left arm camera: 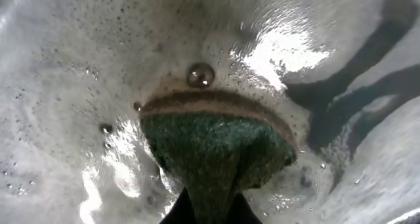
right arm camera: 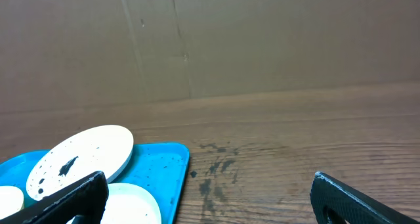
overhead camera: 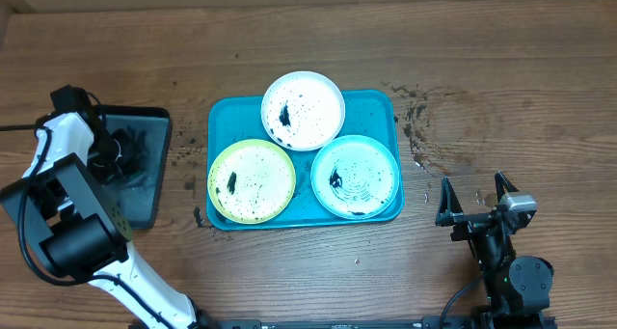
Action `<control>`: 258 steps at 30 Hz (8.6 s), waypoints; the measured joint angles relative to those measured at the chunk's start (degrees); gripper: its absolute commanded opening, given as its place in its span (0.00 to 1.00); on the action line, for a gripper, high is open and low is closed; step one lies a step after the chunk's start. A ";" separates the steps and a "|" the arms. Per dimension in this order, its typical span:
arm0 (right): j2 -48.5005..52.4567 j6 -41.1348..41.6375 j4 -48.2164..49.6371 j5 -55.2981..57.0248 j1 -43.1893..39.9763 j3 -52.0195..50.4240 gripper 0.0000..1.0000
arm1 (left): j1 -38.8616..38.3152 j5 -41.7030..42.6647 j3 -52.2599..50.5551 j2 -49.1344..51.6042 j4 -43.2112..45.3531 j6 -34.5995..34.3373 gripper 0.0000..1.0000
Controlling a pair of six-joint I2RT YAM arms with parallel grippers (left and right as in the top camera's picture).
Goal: Clean dirty plates on tray and stack at the side
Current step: 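Dip and rub the sponge in the soapy water with the left gripper, then carry the sponge to the yellow plate and set it down, then reach the right gripper to the yellow plate rim and grip it, then scrub the yellow plate with the sponge in the left gripper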
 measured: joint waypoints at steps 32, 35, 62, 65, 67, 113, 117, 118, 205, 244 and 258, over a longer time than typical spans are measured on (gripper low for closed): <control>0.00 0.02 0.02 0.00 0.00 0.00 1.00 | 0.00 0.66 18.08 0.52 -16.24 0.22 0.04; 0.00 0.00 0.00 0.00 0.00 0.00 1.00 | -0.02 1.49 22.40 -0.07 -17.20 0.26 0.04; 0.00 -0.02 0.02 0.02 0.00 0.00 1.00 | -5.49 13.57 28.68 -10.10 -40.28 3.28 0.04; 0.00 0.02 0.00 0.02 0.00 0.00 1.00 | -10.03 17.57 27.28 -10.19 -43.43 7.69 0.04; 0.00 0.02 0.02 0.02 0.00 0.00 1.00 | -14.49 20.46 24.28 -10.19 -43.56 10.73 0.04; 0.00 0.00 -0.02 0.00 0.00 0.00 1.00 | -28.89 13.07 24.26 -10.38 -32.20 -0.09 0.89; 0.02 0.00 0.00 0.02 0.00 0.00 1.00 | -26.82 13.31 27.76 -12.26 -33.70 0.02 1.00; 0.00 0.00 0.00 0.00 0.00 0.00 1.00 | -26.71 12.92 27.82 -12.52 -33.94 -0.02 1.00; 118.84 33.81 -33.46 -3.39 40.30 83.06 0.28 | -28.02 14.29 18.29 -12.44 -33.88 1.64 0.77; 119.62 31.95 -35.87 -6.69 38.84 83.08 0.04 | -36.94 14.71 -13.53 -12.28 -4.68 3.19 0.58; 119.62 31.54 -35.80 -7.13 38.73 83.08 0.04 | -36.94 15.85 -15.52 -12.15 -1.46 3.10 0.17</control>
